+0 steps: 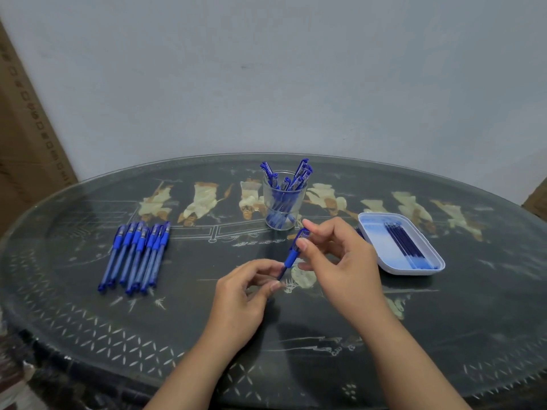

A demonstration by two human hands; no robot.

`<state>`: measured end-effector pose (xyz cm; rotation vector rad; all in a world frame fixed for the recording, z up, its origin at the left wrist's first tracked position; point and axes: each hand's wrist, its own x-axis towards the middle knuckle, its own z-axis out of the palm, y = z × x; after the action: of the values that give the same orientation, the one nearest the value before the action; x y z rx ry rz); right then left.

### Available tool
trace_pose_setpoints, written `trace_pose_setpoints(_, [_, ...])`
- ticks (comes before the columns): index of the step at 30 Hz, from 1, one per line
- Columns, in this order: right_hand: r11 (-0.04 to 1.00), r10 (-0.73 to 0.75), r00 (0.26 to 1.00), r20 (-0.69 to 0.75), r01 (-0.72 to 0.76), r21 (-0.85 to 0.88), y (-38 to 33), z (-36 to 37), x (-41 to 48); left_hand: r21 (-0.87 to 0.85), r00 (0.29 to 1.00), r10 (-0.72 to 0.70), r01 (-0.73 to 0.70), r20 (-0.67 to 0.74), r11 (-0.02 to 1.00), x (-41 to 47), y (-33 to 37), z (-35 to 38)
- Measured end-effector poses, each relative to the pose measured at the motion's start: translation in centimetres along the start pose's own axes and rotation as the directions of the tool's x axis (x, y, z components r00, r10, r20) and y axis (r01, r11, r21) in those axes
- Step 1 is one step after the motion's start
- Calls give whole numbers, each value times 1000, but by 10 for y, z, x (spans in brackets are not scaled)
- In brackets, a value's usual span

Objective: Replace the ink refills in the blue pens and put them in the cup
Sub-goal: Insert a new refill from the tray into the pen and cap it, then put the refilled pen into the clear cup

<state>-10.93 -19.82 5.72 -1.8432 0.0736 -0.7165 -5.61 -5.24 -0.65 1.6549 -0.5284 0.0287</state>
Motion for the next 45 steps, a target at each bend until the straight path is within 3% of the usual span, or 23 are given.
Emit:
trace_pose_setpoints(9, [997,-78,994,-73,78,-1,-14,4,17,-24,1000,23,-24,-7,999,14,11,-14])
trace_pose_setpoints(14, [979,-198,955,-220,181,-97,-52,-11,83,237,975,80,-28,-210,971,29,-6,-50])
trace_pose_setpoints(20, [954,-268,931,-250,221,-201,-64,-3,145,360,985,-5,68,-173,930,32,-16,-54])
trace_pose_setpoints(30, [858,-103,995,1,89,-505,-8,26,167,430,989,-23,85,-146,899,35,-25,-55])
trace_pose_setpoints(35, [716,-55,990,131,130,-686,3,32,171,545,993,-2,67,-117,836,36,-28,-53])
trace_pose_setpoints(41, [699,-5,988,156,115,-706,1,35,172,602,994,-13,76,-108,795,37,-29,-52])
trace_pose_setpoints(45, [754,-14,992,122,91,-651,1,31,166,619,995,-16,75,-101,782,36,-30,-53])
